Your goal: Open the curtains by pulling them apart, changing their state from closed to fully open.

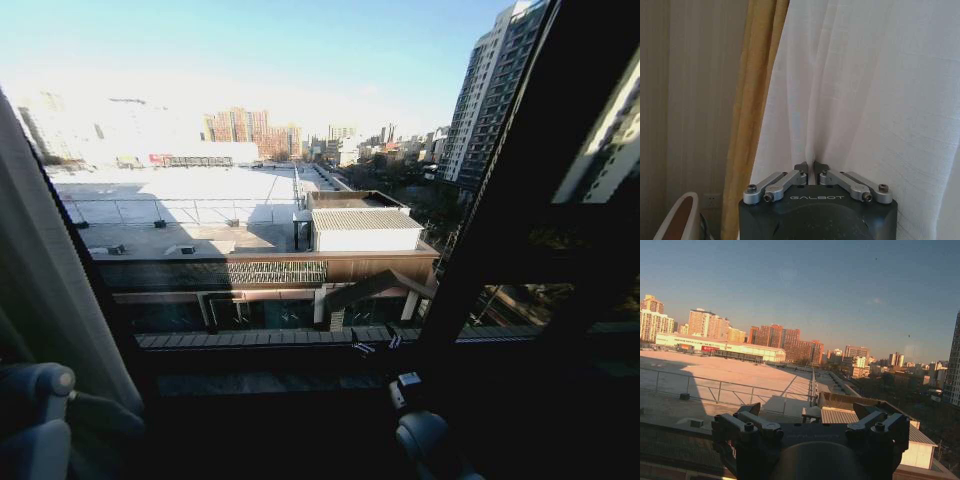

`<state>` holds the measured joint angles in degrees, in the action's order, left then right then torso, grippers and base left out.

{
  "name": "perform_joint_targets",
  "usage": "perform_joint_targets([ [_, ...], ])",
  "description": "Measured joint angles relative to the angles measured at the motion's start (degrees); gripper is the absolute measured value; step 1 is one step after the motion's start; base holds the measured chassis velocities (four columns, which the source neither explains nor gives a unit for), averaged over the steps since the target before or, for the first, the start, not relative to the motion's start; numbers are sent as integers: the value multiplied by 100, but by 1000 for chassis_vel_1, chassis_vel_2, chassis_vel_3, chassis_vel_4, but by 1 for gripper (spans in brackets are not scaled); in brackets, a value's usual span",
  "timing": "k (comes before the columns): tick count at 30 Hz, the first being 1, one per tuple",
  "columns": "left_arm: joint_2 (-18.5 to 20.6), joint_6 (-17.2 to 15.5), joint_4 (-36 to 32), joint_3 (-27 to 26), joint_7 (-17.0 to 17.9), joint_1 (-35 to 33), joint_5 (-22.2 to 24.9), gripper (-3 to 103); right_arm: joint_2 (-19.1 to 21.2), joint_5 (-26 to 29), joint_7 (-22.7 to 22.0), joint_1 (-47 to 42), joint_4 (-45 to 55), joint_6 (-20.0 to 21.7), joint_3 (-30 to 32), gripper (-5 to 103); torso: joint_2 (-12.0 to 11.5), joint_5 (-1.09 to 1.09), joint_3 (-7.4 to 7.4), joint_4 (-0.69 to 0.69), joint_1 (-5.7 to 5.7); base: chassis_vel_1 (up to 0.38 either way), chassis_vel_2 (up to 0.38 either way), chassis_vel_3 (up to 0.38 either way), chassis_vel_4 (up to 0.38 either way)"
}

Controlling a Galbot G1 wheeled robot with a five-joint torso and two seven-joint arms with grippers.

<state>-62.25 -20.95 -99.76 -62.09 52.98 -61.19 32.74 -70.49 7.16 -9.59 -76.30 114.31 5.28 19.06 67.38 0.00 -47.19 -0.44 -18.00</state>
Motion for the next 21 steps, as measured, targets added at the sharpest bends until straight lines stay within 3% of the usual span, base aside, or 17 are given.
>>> perform_joint_targets([
  [4,-167,-168,-474,130,-328,-304,-16,27,1,0,0,-8,5,1,0,100,0,1,0,-1,1,0,0,0,0],
  [5,-167,-168,-474,130,-328,-304,-16,27,1,0,0,-8,5,1,0,100,0,1,0,-1,1,0,0,0,0],
  [9,-548,-630,-1558,250,-1830,-1359,-356,43,-11,0,-2,5,9,16,-11,100,0,1,0,2,1,0,0,0,0],
  [10,-548,-630,-1558,250,-1830,-1359,-356,43,-11,0,-2,5,9,16,-11,100,0,1,0,2,1,0,0,0,0],
  [12,-742,-735,-2043,367,-2123,-1755,-595,54,-32,0,-3,5,14,22,-20,100,1,3,1,0,2,0,0,0,0],
  [16,-887,-659,-2336,443,-2145,-1965,-1019,64,-36,0,-5,-9,38,24,-19,100,1,3,0,0,2,0,0,0,0],
  [18,-915,-572,-2407,456,-2041,-2010,-1226,70,-31,0,-5,-15,45,24,-9,100,0,3,0,0,1,0,0,0,0],
  [21,-984,-463,-2639,451,-1720,-2131,-1513,86,-27,1,-6,-22,45,24,4,100,1,2,0,-1,1,0,0,0,0],
])
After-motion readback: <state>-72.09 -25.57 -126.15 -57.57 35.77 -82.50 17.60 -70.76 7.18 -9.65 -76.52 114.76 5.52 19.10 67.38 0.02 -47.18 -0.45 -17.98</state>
